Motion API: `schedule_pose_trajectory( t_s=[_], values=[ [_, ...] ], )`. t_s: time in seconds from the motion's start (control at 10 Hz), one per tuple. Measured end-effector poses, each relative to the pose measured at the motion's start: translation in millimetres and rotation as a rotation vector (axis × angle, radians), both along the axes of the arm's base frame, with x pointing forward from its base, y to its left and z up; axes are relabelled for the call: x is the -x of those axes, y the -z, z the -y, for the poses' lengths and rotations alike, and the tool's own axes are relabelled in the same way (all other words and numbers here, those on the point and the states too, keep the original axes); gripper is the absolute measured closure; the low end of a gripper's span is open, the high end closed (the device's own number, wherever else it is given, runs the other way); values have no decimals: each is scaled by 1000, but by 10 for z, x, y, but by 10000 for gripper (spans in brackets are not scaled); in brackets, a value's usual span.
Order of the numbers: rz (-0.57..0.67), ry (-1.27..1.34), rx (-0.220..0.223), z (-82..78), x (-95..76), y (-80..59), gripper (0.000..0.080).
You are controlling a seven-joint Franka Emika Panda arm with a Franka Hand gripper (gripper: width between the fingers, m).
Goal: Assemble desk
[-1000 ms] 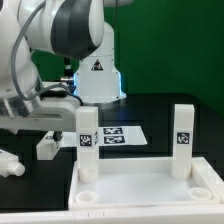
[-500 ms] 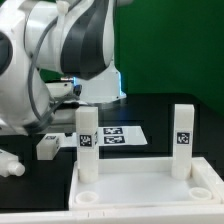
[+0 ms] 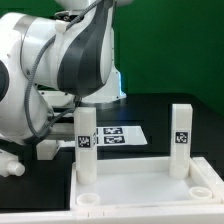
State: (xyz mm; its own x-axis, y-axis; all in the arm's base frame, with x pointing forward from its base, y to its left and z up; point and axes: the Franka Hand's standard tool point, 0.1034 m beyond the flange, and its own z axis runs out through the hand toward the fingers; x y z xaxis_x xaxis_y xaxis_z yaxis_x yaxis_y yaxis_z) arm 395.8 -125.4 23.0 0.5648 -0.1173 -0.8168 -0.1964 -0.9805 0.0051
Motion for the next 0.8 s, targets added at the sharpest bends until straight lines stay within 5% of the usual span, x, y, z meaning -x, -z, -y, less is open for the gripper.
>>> schedule_pose_trajectory(
  t_s=[0.8],
  values=[
    [-86,48,7,80,115,90,154]
  ],
)
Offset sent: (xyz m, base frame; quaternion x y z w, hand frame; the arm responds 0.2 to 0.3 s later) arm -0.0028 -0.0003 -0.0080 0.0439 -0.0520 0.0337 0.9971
